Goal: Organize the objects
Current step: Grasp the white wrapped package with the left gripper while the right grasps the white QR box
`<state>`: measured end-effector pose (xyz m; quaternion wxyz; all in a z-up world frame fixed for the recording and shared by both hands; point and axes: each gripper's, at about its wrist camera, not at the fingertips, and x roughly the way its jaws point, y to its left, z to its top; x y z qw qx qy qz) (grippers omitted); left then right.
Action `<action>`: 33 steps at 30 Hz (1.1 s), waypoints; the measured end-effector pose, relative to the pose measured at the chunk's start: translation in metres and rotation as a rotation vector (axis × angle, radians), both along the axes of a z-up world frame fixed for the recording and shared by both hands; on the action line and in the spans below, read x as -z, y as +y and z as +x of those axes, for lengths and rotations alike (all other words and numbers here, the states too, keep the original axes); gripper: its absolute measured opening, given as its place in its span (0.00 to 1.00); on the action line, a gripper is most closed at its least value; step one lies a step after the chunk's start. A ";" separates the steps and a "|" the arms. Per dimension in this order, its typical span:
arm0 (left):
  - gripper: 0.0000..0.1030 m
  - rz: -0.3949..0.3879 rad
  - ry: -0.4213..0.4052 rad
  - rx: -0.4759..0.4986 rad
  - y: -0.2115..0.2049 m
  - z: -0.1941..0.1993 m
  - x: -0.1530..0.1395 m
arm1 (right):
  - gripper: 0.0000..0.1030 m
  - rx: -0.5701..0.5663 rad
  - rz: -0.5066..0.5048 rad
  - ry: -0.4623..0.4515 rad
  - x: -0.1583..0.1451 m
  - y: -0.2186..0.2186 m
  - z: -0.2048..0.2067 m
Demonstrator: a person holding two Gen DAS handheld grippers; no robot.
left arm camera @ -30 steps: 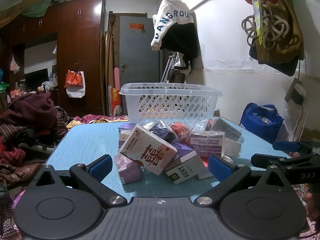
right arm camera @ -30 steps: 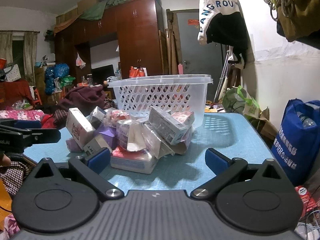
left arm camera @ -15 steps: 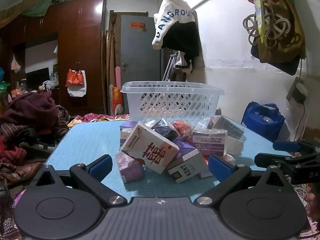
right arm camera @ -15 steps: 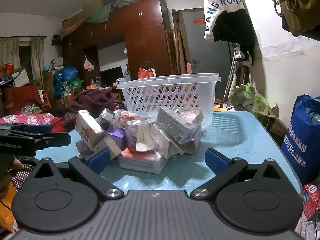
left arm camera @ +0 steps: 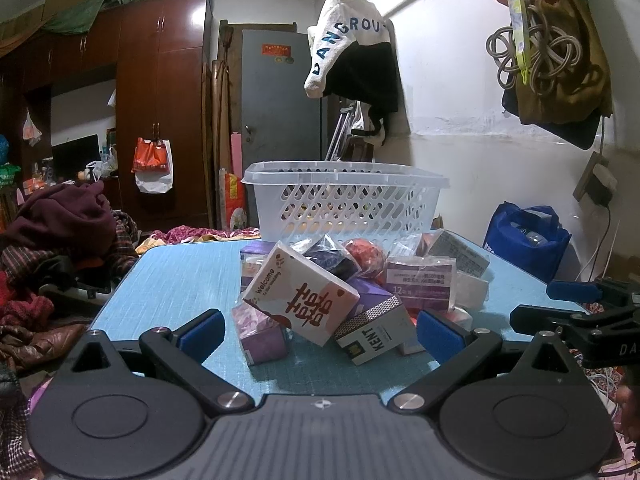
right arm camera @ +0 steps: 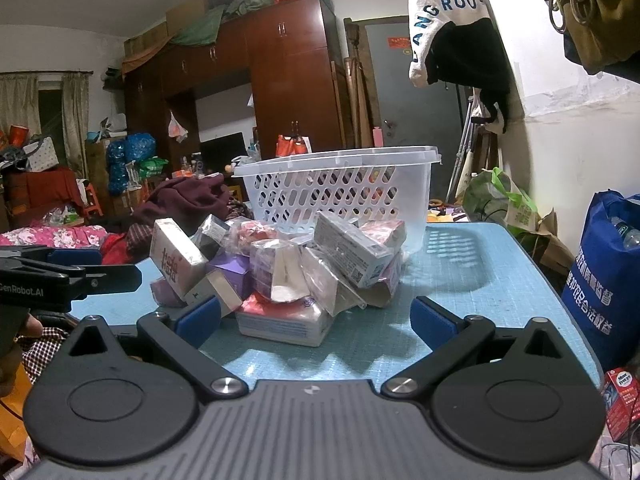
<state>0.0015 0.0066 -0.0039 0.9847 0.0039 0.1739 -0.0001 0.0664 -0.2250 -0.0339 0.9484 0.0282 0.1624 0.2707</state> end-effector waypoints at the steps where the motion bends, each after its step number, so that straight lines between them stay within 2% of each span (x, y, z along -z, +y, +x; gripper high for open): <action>1: 1.00 0.000 0.000 0.000 0.000 0.000 0.000 | 1.00 -0.002 0.001 0.000 0.000 0.000 0.000; 5: 1.00 -0.001 -0.015 -0.009 0.003 -0.001 0.000 | 1.00 -0.016 0.007 0.011 0.001 -0.001 0.003; 11: 0.98 -0.046 -0.024 -0.050 0.031 0.012 -0.001 | 1.00 -0.005 -0.025 -0.064 -0.011 0.007 0.022; 13: 0.98 -0.042 -0.030 -0.053 0.037 0.021 -0.002 | 0.95 -0.006 -0.034 -0.073 -0.015 0.008 0.036; 15: 0.98 -0.040 -0.008 -0.040 0.040 0.033 -0.002 | 0.82 -0.010 -0.040 -0.047 -0.015 0.008 0.053; 16: 0.98 -0.062 0.012 -0.027 0.043 0.039 -0.002 | 0.80 -0.014 -0.031 -0.031 -0.014 0.006 0.058; 18: 0.98 -0.109 0.043 0.005 0.047 0.049 0.001 | 0.79 -0.020 -0.005 0.011 -0.010 0.002 0.071; 21: 0.98 -0.128 0.069 0.011 0.046 0.059 0.006 | 0.79 -0.028 0.039 0.049 -0.004 -0.004 0.083; 25: 0.97 -0.159 0.110 0.025 0.045 0.072 0.012 | 0.76 -0.054 0.026 0.064 -0.002 -0.001 0.088; 29: 0.84 -0.183 0.129 0.017 0.050 0.077 0.016 | 0.57 -0.073 0.047 0.061 -0.004 -0.004 0.085; 30: 0.77 -0.179 0.132 0.013 0.050 0.077 0.017 | 0.46 -0.074 0.048 0.055 -0.005 -0.005 0.083; 31: 0.71 -0.171 0.135 0.008 0.049 0.077 0.018 | 0.40 -0.077 0.046 0.055 -0.005 -0.006 0.083; 33: 0.70 -0.162 0.129 0.012 0.049 0.075 0.021 | 0.38 -0.090 0.047 0.052 -0.005 -0.008 0.082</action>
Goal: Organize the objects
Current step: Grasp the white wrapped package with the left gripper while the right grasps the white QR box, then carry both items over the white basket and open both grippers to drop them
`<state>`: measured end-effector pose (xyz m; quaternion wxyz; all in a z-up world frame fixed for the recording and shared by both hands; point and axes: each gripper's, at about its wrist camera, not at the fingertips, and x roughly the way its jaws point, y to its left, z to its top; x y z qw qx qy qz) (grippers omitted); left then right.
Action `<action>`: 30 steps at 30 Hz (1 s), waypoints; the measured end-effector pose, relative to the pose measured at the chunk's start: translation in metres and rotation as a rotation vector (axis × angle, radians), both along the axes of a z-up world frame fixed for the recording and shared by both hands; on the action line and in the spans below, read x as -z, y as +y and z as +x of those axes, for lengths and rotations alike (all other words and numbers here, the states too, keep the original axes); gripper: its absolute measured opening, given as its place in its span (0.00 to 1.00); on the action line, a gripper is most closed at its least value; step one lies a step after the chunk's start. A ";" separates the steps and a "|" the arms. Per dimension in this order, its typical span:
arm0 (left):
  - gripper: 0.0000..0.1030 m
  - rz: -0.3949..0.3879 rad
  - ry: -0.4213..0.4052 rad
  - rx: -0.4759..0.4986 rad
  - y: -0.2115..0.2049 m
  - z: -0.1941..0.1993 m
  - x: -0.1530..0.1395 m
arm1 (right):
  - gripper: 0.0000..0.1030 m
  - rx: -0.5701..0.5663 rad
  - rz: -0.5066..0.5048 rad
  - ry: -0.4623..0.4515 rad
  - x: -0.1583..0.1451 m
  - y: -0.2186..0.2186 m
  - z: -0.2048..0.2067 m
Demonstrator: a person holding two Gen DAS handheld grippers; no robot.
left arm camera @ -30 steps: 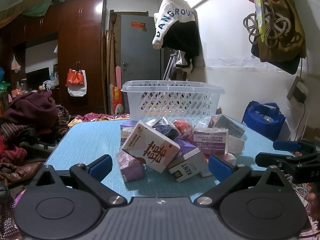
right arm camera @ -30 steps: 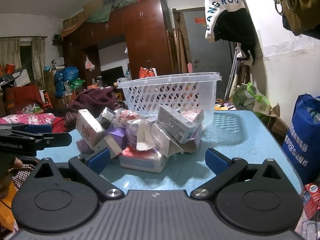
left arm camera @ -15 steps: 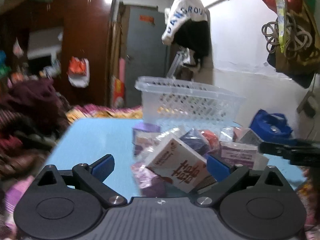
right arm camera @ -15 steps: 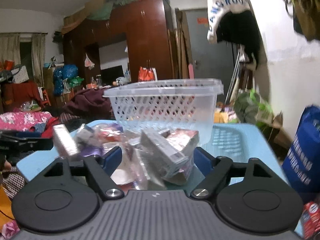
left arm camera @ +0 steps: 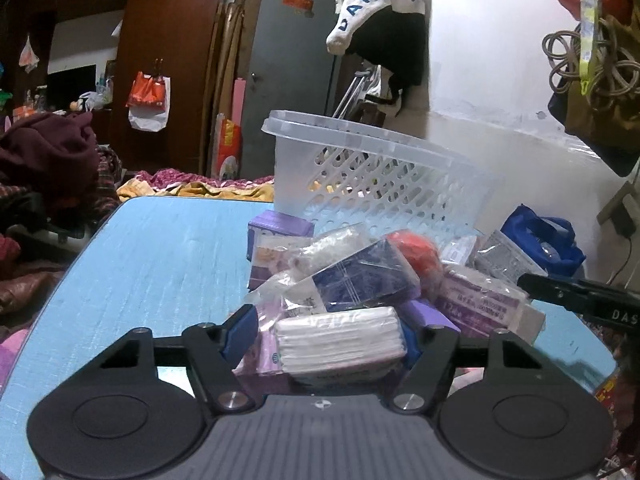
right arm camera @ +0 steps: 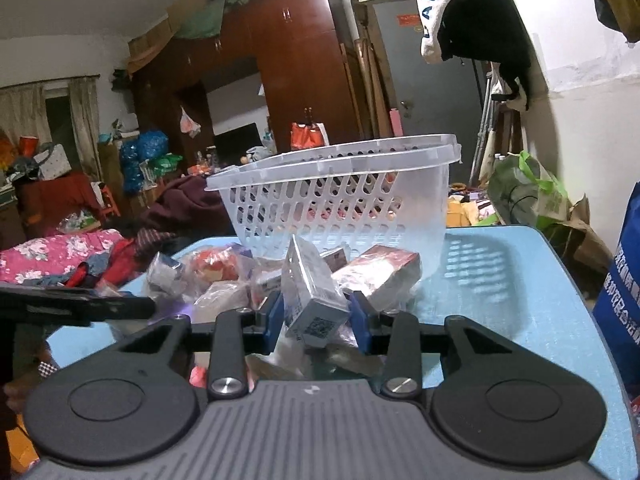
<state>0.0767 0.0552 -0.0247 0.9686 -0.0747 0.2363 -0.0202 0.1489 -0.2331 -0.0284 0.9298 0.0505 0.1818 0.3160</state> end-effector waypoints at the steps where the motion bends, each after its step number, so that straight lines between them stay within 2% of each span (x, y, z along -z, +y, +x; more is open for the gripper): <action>1: 0.67 0.001 -0.007 0.003 0.000 -0.002 0.001 | 0.38 -0.003 -0.011 0.000 0.000 0.000 -0.001; 7: 0.56 0.021 -0.039 0.024 -0.003 -0.009 -0.001 | 0.36 0.006 -0.007 -0.020 -0.002 0.000 0.001; 20: 0.55 -0.009 -0.101 0.043 0.006 -0.011 -0.021 | 0.33 0.029 -0.012 -0.103 -0.018 0.001 -0.009; 30: 0.55 -0.073 -0.115 0.044 0.026 -0.009 -0.027 | 0.31 0.023 -0.013 -0.095 -0.018 0.002 -0.004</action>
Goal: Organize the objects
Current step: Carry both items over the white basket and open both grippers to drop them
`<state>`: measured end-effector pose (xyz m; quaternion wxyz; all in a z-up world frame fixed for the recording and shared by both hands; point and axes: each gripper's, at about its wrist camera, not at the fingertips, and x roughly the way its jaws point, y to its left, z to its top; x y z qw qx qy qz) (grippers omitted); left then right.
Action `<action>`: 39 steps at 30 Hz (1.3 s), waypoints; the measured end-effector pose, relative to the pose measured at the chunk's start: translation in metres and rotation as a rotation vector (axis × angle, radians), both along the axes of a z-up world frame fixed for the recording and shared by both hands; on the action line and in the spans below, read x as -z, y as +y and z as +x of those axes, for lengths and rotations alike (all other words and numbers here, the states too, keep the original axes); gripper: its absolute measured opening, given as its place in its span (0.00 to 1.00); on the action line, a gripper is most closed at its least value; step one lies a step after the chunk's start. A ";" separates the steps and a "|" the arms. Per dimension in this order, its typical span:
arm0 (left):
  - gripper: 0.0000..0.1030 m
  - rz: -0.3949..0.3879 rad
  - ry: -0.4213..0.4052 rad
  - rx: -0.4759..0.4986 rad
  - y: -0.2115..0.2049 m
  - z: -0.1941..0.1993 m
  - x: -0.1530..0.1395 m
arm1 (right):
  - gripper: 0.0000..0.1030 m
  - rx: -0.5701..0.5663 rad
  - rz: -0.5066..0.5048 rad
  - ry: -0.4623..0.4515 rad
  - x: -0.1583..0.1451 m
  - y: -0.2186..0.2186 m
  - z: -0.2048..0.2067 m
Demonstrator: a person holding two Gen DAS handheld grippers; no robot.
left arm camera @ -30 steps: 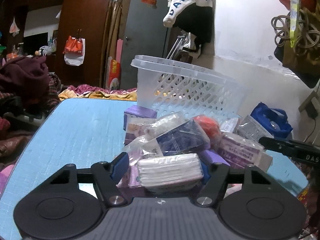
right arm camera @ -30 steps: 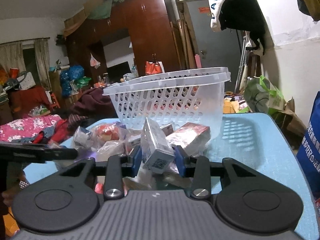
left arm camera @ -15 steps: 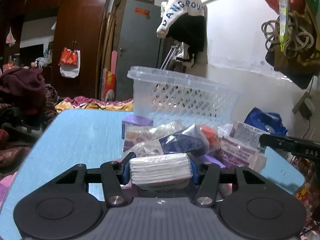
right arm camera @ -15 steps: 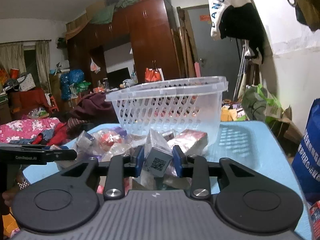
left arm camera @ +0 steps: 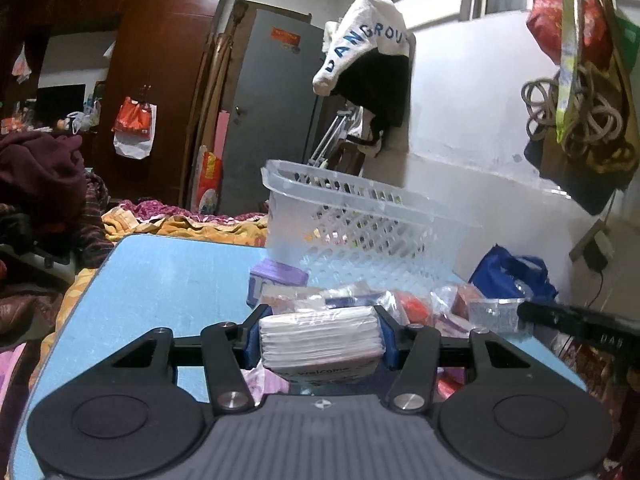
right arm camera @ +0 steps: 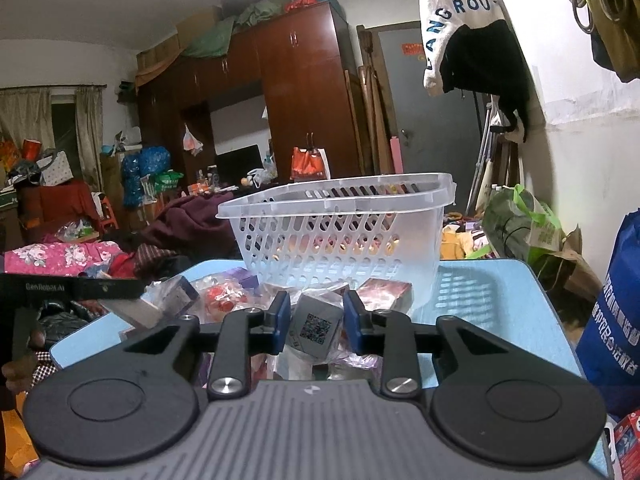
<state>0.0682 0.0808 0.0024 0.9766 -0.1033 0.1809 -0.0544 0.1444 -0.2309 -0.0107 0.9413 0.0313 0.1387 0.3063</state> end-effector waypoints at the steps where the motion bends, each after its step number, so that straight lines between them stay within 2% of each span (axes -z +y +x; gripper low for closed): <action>1: 0.55 -0.003 -0.005 -0.004 0.001 -0.001 -0.001 | 0.31 0.000 -0.001 0.001 0.001 0.000 0.000; 12: 0.55 -0.012 -0.036 -0.015 0.009 -0.003 -0.011 | 0.30 0.000 0.001 -0.015 -0.006 -0.003 -0.003; 21: 0.55 -0.027 -0.072 -0.004 0.014 0.017 -0.040 | 0.30 0.008 0.034 -0.071 -0.039 -0.004 0.004; 24: 0.55 -0.026 -0.102 0.012 0.008 0.034 -0.065 | 0.30 0.015 0.030 -0.097 -0.061 0.005 0.020; 29: 0.55 0.018 -0.119 0.031 -0.017 0.093 -0.105 | 0.30 0.023 -0.004 -0.101 -0.090 0.033 0.068; 34: 0.55 0.047 -0.036 0.008 -0.035 0.160 -0.095 | 0.30 0.037 -0.059 -0.045 -0.077 0.053 0.113; 35: 0.56 0.060 -0.020 0.014 -0.038 0.172 -0.089 | 0.32 0.034 -0.074 -0.035 -0.073 0.055 0.117; 37: 0.71 0.103 0.006 -0.009 -0.040 0.181 -0.078 | 0.45 0.040 -0.081 -0.020 -0.066 0.057 0.121; 39: 0.72 0.106 -0.011 -0.017 -0.036 0.169 -0.072 | 0.92 0.068 -0.065 -0.021 -0.061 0.051 0.113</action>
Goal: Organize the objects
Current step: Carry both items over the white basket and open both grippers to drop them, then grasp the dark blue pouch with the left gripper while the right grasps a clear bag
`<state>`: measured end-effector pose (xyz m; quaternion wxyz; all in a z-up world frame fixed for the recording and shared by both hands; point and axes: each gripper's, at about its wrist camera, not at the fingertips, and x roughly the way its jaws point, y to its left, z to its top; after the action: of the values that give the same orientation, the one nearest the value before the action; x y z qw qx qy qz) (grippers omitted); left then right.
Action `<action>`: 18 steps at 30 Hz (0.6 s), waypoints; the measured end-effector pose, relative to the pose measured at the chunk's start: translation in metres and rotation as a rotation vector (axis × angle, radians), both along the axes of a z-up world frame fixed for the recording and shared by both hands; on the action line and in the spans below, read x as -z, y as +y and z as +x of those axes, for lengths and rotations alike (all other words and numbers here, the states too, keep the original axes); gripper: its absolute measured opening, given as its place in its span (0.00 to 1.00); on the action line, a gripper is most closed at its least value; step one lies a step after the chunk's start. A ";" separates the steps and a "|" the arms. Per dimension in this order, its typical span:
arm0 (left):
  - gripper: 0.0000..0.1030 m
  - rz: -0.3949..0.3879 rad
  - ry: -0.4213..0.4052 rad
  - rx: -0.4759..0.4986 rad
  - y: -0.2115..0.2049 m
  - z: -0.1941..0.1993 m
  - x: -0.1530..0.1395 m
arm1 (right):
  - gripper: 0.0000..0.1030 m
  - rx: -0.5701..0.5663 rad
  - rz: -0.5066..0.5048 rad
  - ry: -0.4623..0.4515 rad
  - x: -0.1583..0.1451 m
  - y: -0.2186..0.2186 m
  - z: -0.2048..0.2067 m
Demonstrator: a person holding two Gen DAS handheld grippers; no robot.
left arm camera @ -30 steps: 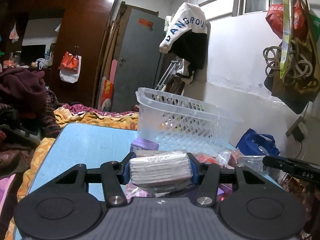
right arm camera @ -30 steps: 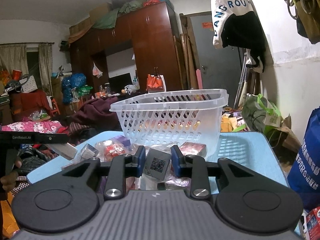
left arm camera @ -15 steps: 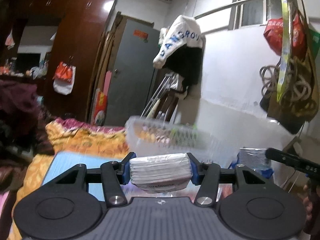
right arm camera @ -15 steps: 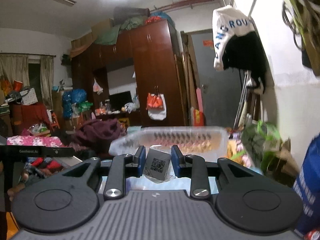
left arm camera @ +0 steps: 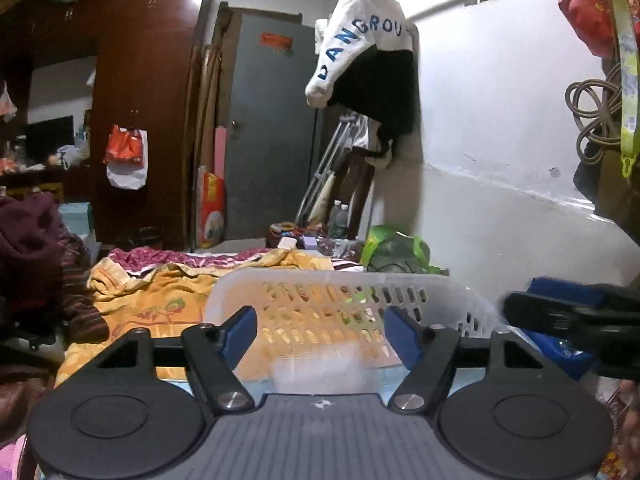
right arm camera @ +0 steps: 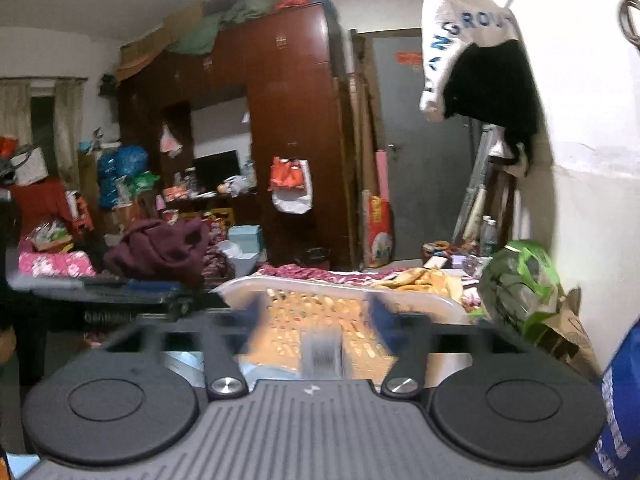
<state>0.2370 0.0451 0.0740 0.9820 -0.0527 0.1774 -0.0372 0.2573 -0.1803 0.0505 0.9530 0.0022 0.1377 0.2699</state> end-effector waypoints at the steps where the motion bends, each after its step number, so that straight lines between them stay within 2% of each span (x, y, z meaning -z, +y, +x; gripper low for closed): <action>1: 0.72 -0.017 -0.020 0.019 0.005 -0.013 0.001 | 0.97 0.007 0.013 -0.012 0.000 -0.006 -0.009; 2: 0.74 -0.038 -0.038 0.038 0.012 -0.029 0.003 | 1.00 0.008 0.034 -0.034 0.004 -0.015 -0.024; 4: 0.88 -0.076 -0.075 0.056 0.023 -0.070 0.010 | 1.00 -0.001 0.082 -0.032 0.011 -0.036 -0.050; 8: 0.91 -0.083 -0.122 0.053 0.031 -0.159 0.045 | 1.00 -0.036 0.163 -0.044 0.051 -0.072 -0.108; 10: 0.91 -0.080 -0.120 0.047 0.031 -0.181 0.061 | 1.00 -0.009 0.180 -0.038 0.075 -0.082 -0.134; 14: 0.91 -0.081 -0.105 0.022 0.036 -0.195 0.076 | 1.00 -0.004 0.229 -0.031 0.101 -0.094 -0.157; 18: 0.91 -0.102 -0.099 0.013 0.043 -0.185 0.075 | 1.00 0.012 0.170 -0.051 0.090 -0.084 -0.142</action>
<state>0.0522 0.0883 -0.0012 0.9854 -0.0996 0.1269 -0.0552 0.1151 -0.2642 -0.0398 0.9542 0.0769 0.0899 0.2746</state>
